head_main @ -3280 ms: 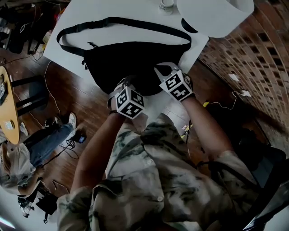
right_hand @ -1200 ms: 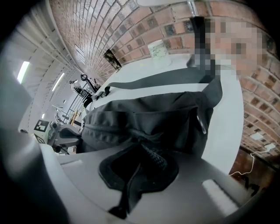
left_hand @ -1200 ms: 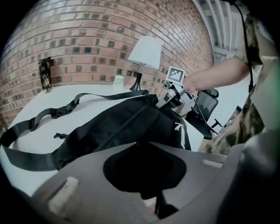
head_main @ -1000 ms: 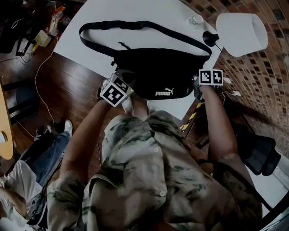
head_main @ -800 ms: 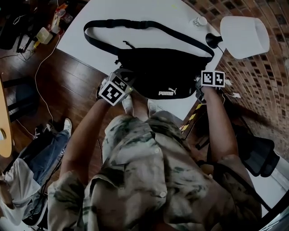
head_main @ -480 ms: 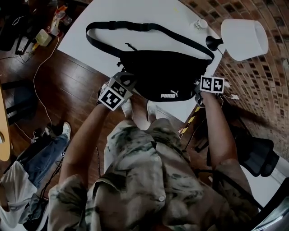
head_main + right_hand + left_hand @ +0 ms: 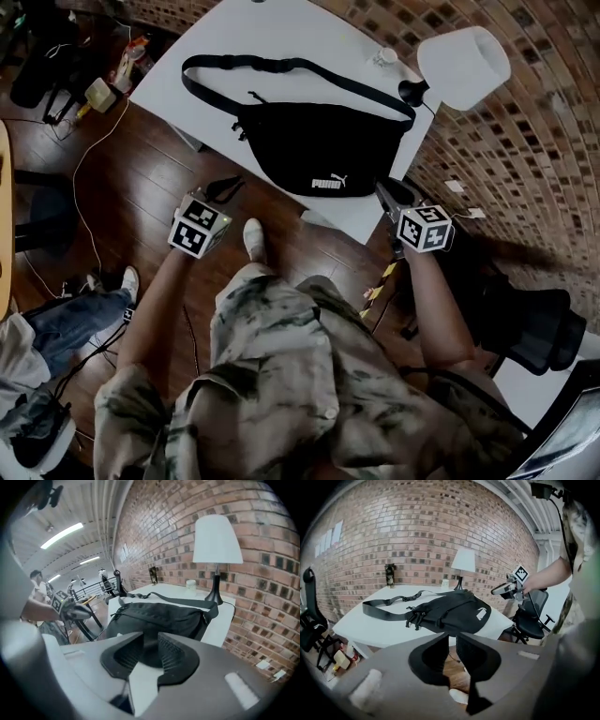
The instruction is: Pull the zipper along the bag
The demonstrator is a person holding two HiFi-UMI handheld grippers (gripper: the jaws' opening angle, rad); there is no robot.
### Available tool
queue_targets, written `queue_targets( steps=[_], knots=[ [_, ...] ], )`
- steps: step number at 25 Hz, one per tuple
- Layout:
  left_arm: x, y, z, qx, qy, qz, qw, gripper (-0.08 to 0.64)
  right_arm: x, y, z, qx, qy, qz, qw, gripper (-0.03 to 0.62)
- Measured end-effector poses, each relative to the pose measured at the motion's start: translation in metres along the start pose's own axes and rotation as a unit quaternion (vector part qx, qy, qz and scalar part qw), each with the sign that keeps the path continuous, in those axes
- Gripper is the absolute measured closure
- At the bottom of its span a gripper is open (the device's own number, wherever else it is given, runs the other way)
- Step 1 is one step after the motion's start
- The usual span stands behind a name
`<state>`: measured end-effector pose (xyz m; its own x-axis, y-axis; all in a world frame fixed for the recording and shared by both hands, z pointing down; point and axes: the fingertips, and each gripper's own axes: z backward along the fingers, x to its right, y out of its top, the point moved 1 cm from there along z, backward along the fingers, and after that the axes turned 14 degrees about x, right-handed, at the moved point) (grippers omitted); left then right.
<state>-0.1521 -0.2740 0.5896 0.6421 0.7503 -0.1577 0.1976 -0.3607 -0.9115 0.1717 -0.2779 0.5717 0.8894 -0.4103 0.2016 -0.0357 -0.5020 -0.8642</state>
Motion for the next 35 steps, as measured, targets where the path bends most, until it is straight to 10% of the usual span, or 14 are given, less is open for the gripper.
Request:
queue_targets(
  steps=[9,21,35],
  knots=[
    [0.206,0.035,0.131,0.074,0.069,0.051,0.9935,0.512,-0.116,-0.055,0.206,0.094,0.080,0.064,0.990,0.520],
    [0.425,0.077,0.237,0.122,0.004,0.012,0.9924,0.532,-0.228,-0.087,0.386,0.159,0.129,0.073,0.976,0.520],
    [0.493,-0.003,0.438,0.157,-0.068,-0.006,0.9853,0.533,-0.462,-0.117,0.478,0.214,0.132,0.118,0.961,0.515]
  ],
)
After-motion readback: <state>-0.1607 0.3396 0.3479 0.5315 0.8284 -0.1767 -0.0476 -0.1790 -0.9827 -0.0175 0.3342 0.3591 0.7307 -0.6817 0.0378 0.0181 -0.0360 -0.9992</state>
